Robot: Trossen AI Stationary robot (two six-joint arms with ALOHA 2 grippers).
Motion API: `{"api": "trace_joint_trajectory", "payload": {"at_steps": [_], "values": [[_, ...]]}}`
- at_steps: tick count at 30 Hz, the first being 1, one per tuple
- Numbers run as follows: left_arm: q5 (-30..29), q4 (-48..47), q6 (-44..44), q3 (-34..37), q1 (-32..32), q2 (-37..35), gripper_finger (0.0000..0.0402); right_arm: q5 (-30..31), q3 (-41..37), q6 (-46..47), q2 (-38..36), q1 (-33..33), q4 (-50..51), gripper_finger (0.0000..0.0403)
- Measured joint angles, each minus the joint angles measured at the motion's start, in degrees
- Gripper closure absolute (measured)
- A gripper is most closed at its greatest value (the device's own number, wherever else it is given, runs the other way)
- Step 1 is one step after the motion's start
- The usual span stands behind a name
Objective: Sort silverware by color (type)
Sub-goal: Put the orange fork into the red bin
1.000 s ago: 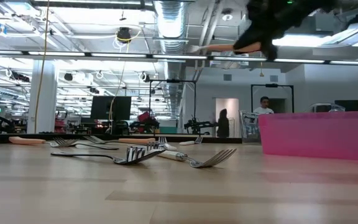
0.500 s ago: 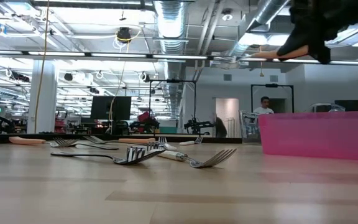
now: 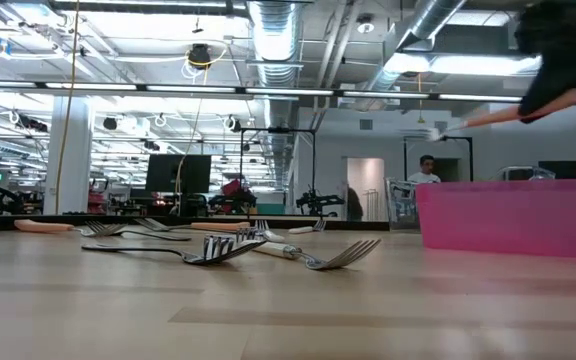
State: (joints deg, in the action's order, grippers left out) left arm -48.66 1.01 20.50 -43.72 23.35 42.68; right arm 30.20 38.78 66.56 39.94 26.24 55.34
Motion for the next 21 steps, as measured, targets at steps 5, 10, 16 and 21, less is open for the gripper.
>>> {"api": "trace_joint_trajectory", "payload": {"at_steps": [5,10,16,21], "values": [[1.4,-0.1,1.4,0.0,0.0,-6.5,0.0236,1.3,0.0,13.3,0.0,9.7,8.2,0.0326],[3.2,-0.2,1.7,0.0,0.0,-11.4,0.0236,7.0,0.0,27.5,0.2,18.5,13.6,0.0326],[4.5,-0.2,4.3,0.0,0.0,-14.1,0.0236,9.1,0.0,35.7,0.9,24.4,15.5,0.0326],[4.6,-0.2,7.9,0.0,0.0,-14.4,0.0236,9.7,0.0,37.4,2.5,25.8,15.3,0.0326]]}}
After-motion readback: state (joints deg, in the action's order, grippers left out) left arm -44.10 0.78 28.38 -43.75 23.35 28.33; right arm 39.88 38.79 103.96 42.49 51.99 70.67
